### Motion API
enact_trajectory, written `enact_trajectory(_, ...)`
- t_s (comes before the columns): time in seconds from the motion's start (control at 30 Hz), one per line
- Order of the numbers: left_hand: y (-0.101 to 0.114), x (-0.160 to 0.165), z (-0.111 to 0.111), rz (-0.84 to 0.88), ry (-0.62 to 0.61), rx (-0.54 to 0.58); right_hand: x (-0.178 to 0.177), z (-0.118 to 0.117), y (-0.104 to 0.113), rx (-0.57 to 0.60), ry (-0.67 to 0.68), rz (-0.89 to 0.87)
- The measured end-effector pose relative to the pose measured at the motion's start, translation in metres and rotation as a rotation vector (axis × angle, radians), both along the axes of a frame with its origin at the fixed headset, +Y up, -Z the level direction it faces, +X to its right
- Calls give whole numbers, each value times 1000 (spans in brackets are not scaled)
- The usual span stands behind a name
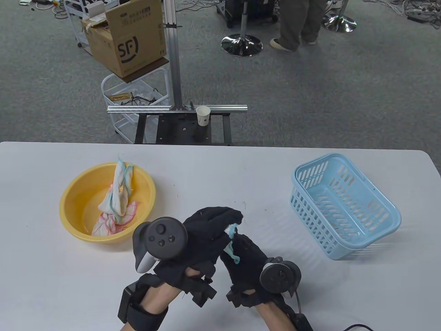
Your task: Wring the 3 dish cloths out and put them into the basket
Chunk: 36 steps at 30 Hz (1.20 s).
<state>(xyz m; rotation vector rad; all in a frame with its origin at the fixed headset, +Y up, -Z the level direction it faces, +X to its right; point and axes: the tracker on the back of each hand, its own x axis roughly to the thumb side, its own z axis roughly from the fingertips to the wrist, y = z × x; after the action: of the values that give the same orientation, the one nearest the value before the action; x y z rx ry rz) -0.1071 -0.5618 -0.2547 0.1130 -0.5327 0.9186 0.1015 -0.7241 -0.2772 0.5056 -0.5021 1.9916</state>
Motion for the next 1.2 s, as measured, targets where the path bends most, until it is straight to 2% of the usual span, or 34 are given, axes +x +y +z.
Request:
enact_trajectory(0.17,-10,-12,7,9,-11,-9,24,-10,-7,-138,-100,-186)
enact_trajectory(0.27,-19,-20,8,10,0,-21,34,-12,-8,-174,-148,-269)
enact_trajectory(0.4,-41,-34,3,46,37,-67,44,-14,-8,-215,-167,-364)
enact_trajectory(0.53,-75,-44,-8,44,91,-145,52,-17,-12,-282,-158,-515)
enact_trajectory(0.67,-120,-52,-25,94,97,-296,55,-19,-19,-363,-128,-643)
enact_trajectory(0.83,-160,-62,-38,143,109,-444,57,-21,-25,-386,-123,-671)
enact_trajectory(0.93,-176,-76,-41,172,149,-498,62,-23,-27,-393,-127,-677)
enact_trajectory(1.07,-188,-92,-41,225,176,-523,63,-26,-26,-400,-106,-618)
enact_trajectory(1.13,-189,-92,-40,255,144,-527,59,-27,-26,-415,-67,-579)
enact_trajectory(1.2,-191,-83,-39,275,42,-565,50,-27,-26,-431,-5,-536)
